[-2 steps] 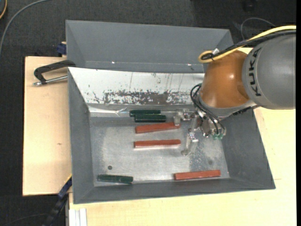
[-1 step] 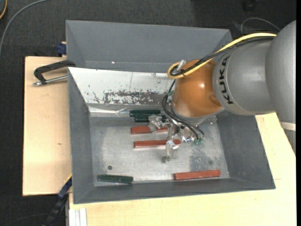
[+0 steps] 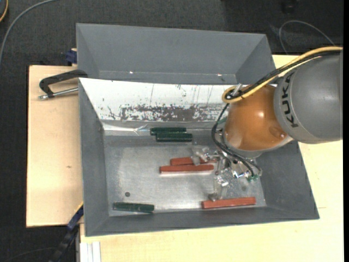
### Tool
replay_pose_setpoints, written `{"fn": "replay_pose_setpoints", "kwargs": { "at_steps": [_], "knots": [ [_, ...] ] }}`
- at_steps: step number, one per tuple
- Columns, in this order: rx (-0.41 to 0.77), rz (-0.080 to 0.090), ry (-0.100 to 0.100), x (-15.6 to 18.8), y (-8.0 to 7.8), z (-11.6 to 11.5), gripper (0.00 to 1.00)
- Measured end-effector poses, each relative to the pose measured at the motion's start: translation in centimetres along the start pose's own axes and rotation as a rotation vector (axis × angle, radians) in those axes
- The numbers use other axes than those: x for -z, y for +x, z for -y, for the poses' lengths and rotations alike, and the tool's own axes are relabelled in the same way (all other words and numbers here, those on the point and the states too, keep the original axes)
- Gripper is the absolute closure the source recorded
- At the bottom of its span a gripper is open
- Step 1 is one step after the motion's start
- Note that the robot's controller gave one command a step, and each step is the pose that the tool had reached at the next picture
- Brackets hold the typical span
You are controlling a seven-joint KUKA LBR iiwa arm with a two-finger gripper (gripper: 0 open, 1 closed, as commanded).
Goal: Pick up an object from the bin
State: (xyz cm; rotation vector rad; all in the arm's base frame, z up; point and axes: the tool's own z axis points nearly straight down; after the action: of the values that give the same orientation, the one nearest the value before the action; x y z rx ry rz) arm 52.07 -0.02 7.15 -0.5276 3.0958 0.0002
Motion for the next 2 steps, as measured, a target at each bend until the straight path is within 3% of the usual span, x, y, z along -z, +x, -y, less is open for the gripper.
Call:
{"fn": "replay_pose_setpoints", "kwargs": {
  "at_steps": [1, 2],
  "knots": [
    [-0.083, 0.01, 0.003, 0.0, -6.2, 5.2, 0.0],
    [0.115, 0.003, 0.0, 0.0, -0.8, -1.1, 0.0]
  ]
}}
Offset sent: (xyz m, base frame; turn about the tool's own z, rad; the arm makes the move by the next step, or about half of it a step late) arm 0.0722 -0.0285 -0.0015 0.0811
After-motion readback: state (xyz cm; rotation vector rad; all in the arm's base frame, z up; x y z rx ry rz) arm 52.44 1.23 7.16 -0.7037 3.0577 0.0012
